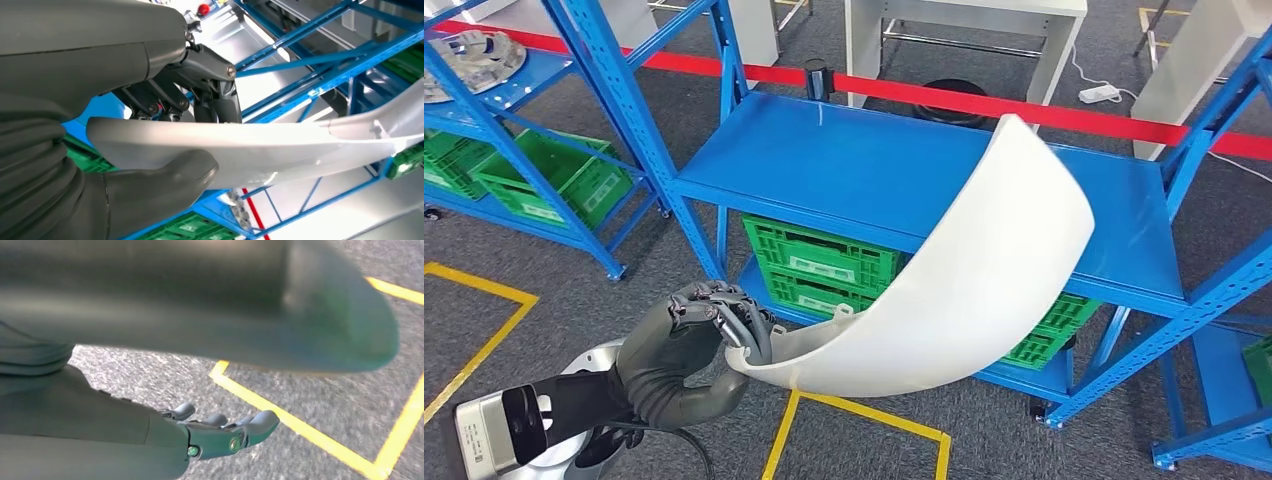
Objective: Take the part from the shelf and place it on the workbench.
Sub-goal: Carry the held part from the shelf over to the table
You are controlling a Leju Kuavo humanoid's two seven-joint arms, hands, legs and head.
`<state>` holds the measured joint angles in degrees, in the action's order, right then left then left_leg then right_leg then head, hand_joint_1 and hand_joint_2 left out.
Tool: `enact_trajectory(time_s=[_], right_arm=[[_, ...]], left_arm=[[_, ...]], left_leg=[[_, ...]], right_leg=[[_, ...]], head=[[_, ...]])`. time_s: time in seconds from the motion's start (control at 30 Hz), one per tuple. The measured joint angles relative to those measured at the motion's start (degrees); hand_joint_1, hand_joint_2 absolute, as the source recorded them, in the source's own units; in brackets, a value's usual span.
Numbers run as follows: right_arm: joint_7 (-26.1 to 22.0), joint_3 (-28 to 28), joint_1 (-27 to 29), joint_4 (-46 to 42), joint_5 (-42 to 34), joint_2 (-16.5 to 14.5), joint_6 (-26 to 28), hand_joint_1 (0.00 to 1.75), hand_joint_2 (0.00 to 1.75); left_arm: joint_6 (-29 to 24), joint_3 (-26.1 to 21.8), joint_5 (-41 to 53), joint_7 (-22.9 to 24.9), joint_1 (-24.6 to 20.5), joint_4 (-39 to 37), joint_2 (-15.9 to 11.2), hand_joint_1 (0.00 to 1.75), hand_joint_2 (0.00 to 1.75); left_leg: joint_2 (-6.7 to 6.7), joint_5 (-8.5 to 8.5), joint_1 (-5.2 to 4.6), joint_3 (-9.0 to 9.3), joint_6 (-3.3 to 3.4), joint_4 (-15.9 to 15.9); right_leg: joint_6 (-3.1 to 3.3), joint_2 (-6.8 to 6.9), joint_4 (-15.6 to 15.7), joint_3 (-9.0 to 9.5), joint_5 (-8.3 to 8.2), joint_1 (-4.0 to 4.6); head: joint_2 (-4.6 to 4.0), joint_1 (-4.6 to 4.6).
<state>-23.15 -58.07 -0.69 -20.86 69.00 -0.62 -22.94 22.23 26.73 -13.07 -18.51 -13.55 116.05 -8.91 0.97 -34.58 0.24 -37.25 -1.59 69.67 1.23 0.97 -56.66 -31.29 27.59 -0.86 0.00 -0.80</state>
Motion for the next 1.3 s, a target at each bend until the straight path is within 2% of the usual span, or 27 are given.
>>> enact_trajectory(time_s=[0.03,0.07,0.1,0.13,0.17,0.23,0.27,0.33,0.37,0.4,0.43,0.5,0.53,0.57,0.6,0.63,0.7,0.77,0.83,0.87,0.93,1.0,1.07,1.1,1.17,1.23,1.3], right_arm=[[0.0,0.0,0.1,0.3,0.0,0.0,0.2,0.0,0.0],[0.1,0.0,0.1,0.5,0.0,0.1,0.3,0.0,0.0],[0.1,0.0,0.1,0.7,0.0,0.1,0.4,0.0,0.0],[0.1,0.0,0.1,0.9,0.0,0.1,0.4,0.0,0.0],[0.3,0.0,0.1,1.1,0.0,0.2,0.4,0.0,0.0],[1.3,0.0,0.2,1.6,0.0,0.4,0.4,0.0,0.0],[2.3,0.0,0.3,1.8,0.0,0.6,0.3,0.0,0.0],[4.6,0.0,0.4,2.5,-0.3,0.9,0.2,0.0,0.0],[5.9,-0.1,0.3,2.8,-0.5,1.0,0.2,0.0,0.0],[7.3,-0.2,0.3,3.1,-0.8,1.1,0.2,0.0,0.0],[8.6,-0.4,0.4,3.5,-1.1,1.2,0.2,0.0,0.0],[11.0,-1.2,0.8,4.0,-1.9,1.4,0.3,0.0,0.0],[12.1,-1.7,1.0,4.1,-2.3,1.5,0.3,0.0,0.0],[13.1,-2.2,1.2,4.2,-2.8,1.6,0.2,0.0,0.0],[14.0,-2.7,1.3,4.2,-3.4,1.7,0.0,0.0,0.0],[15.1,-3.3,1.4,3.9,-3.9,1.7,-0.4,0.0,0.0],[17.3,-4.6,1.7,2.6,-4.7,1.6,-1.8,0.0,0.0],[19.4,-6.1,2.1,0.1,-5.1,1.0,-3.7,0.0,0.0],[21.0,-7.7,2.5,-3.2,-5.3,0.0,-5.6,0.0,0.0],[21.6,-8.4,2.7,-5.0,-5.3,-0.7,-6.4,0.0,0.0],[22.4,-9.7,2.9,-8.0,-5.3,-1.8,-7.4,0.0,0.0],[23.1,-10.9,3.3,-10.6,-5.3,-3.0,-8.3,0.0,0.0],[23.7,-12.0,4.0,-13.3,-5.1,-4.2,-9.5,0.0,0.0],[23.9,-12.4,4.2,-14.9,-4.9,-4.9,-10.5,0.0,0.0],[24.4,-13.4,4.5,-18.8,-4.3,-6.6,-13.3,0.0,0.0],[24.7,-14.6,4.7,-23.1,-3.6,-8.3,-15.8,0.0,0.0],[24.8,-15.6,4.7,-26.6,-2.8,-9.7,-17.3,0.0,0.0]], left_arm=[[0.0,0.1,-0.1,0.0,0.0,-0.2,-0.1,1.75,1.75],[-0.1,0.2,-0.1,0.0,0.0,-0.3,-0.1,1.75,1.75],[-0.1,0.3,-0.1,0.1,0.0,-0.5,-0.2,1.75,1.75],[-0.1,0.4,-0.1,0.1,0.0,-0.6,-0.3,1.75,1.75],[-0.1,0.5,-0.1,0.1,-0.1,-0.7,-0.4,1.75,1.75],[-0.1,0.7,-0.2,0.0,-0.3,-0.7,-0.5,1.75,1.75],[-0.1,0.8,-0.3,0.0,-0.3,-0.8,-0.5,1.75,1.75],[-0.1,0.8,-0.4,-0.1,-0.3,-0.8,-0.6,1.75,1.75],[-0.1,0.9,-0.5,-0.2,-0.4,-0.9,-0.7,1.75,1.75],[-0.1,0.9,-0.5,-0.3,-0.4,-0.9,-0.7,1.75,1.75],[-0.1,0.9,-0.4,-0.4,-0.5,-1.0,-0.7,1.75,1.75],[-0.3,0.9,0.0,-0.5,-0.5,-1.2,-0.7,1.75,1.75],[-0.4,1.0,0.3,-0.7,-0.4,-1.3,-0.8,1.75,1.75],[-0.5,1.0,0.5,-0.8,-0.3,-1.4,-0.8,1.75,1.75],[-0.5,1.0,0.7,-0.8,-0.3,-1.4,-0.9,1.75,1.75],[-0.6,1.0,0.9,-0.9,-0.2,-1.4,-0.9,1.75,1.75],[-0.6,1.0,1.3,-0.9,-0.2,-1.4,-1.0,1.75,1.75],[-0.6,1.0,1.7,-0.9,-0.2,-1.3,-1.0,1.75,1.75],[-0.6,1.0,1.9,-0.9,-0.2,-1.3,-1.1,1.75,1.75],[-0.6,1.0,1.9,-0.9,-0.2,-1.2,-1.3,1.75,1.75],[-0.6,1.0,1.9,-0.9,-0.3,-1.2,-1.5,1.75,1.75],[-0.6,1.0,1.8,-1.0,-0.4,-1.2,-1.6,1.75,1.75],[-0.7,1.1,1.7,-1.0,-0.2,-1.3,-1.6,1.75,1.75],[-0.7,1.1,1.6,-1.1,0.0,-1.3,-1.6,1.75,1.75],[-0.7,1.2,1.3,-1.2,0.2,-1.2,-1.7,1.75,1.75],[-0.7,1.2,1.1,-1.4,0.2,-1.1,-1.8,1.75,1.75],[-0.7,1.2,0.9,-1.7,0.4,-1.0,-1.8,1.75,1.75]], left_leg=[[-0.23,-1.01,0.14,-1.47,-0.25,3.1],[-0.42,-0.94,0.29,-2.05,-0.46,4.4],[-0.73,0.3,0.43,-1.42,-0.59,3.3],[-1.42,2.31,0.54,0.3,-0.66,0.0],[-2.89,4.22,0.57,2.46,-0.67,-4.3],[-5.29,6.25,0.32,5.39,-0.08,-10.5],[-5.69,6.38,0.15,5.72,0.36,-11.6],[-4.25,6.62,0.0,5.36,1.35,-11.7],[-3.55,6.82,0.03,5.24,1.76,-11.8],[-2.88,7.05,0.12,5.13,2.18,-11.9],[-2.23,7.27,0.22,5.06,2.54,-12.0],[-0.76,7.54,0.19,4.7,2.99,-12.0],[0.05,7.63,0.12,4.55,3.09,-11.9],[0.93,7.71,0.05,4.45,3.11,-11.9],[1.79,7.77,0.01,4.39,3.09,-11.8],[2.64,7.83,-0.01,4.38,3.0,-11.7],[4.19,7.89,-0.06,4.25,2.71,-11.5],[5.52,8.03,-0.07,3.85,2.09,-11.3],[6.83,8.37,0.09,3.39,1.21,-11.4],[6.75,8.39,0.14,3.19,0.84,-11.3],[3.94,6.8,-0.02,1.97,0.33,-9.0],[0.49,2.97,-0.03,-1.04,-0.05,-2.2],[-0.37,0.44,0.2,-3.71,-0.41,4.1],[-0.55,0.69,0.27,-3.69,-0.5,4.5],[-1.69,3.76,0.31,-0.21,-0.43,-1.3],[-4.03,6.16,-0.02,4.0,0.09,-9.0],[-4.65,6.55,-0.38,5.21,0.84,-11.7]], right_leg=[[0.01,0.82,0.0,-0.06,0.01,0.0],[-0.01,1.62,-0.1,-0.1,0.03,-0.01],[-0.07,2.37,-0.2,-0.11,0.07,-0.05],[-0.21,3.06,-0.3,-0.07,0.16,-0.09],[-0.42,3.68,-0.5,-0.02,0.3,-0.07],[-1.07,4.8,-0.9,-0.04,0.64,0.24],[-1.38,5.38,-1.0,-0.04,0.71,0.41],[-2.01,6.64,-1.0,0.08,0.73,0.48],[-2.35,6.38,-1.2,0.09,1.07,0.31],[-2.64,5.26,-2.4,-0.3,2.01,0.16],[-2.86,3.51,-4.8,-1.31,3.62,0.03],[-2.95,0.23,-12.6,-4.86,7.57,-0.03],[-2.91,-0.4,-16.1,-6.58,8.86,0.02],[-2.79,-0.65,-17.8,-7.49,9.02,0.06],[-2.62,-0.8,-17.1,-7.29,8.01,0.08],[-2.4,-1.18,-14.3,-5.95,6.07,0.07],[-2.0,-3.78,-6.2,-2.08,2.37,-0.02],[-1.84,-5.66,-2.0,-0.22,1.28,-0.05],[-1.5,-4.77,-1.7,-0.21,1.23,0.04],[-1.14,-4.02,-1.6,-0.18,1.06,-0.01],[-0.38,-2.49,-1.2,-0.11,0.79,-0.2],[0.04,-0.77,-1.2,-0.12,0.81,-0.09],[0.11,1.13,-1.2,-0.17,0.88,0.0],[0.1,2.0,-1.2,-0.18,0.9,0.01],[-0.05,3.51,-1.2,-0.05,1.0,0.02],[-0.49,4.78,-1.3,0.19,1.25,0.28],[-1.11,5.89,-1.3,0.38,1.38,0.53]], head=[[0.0,-0.09],[0.0,-0.14],[0.0,-0.21],[0.0,-0.27],[0.0,-0.37],[0.0,-0.52],[0.0,-0.5],[0.0,-0.3],[0.0,-0.23],[0.0,-0.12],[0.0,0.09],[0.0,0.54],[0.0,0.69],[0.0,0.76],[0.0,0.82],[0.0,0.88],[0.0,1.04],[0.0,1.15],[0.0,1.14],[0.0,1.11],[0.0,0.67],[0.0,0.11],[0.0,-0.04],[0.0,-0.1],[0.0,-0.27],[0.0,-0.44],[0.0,-0.36]])
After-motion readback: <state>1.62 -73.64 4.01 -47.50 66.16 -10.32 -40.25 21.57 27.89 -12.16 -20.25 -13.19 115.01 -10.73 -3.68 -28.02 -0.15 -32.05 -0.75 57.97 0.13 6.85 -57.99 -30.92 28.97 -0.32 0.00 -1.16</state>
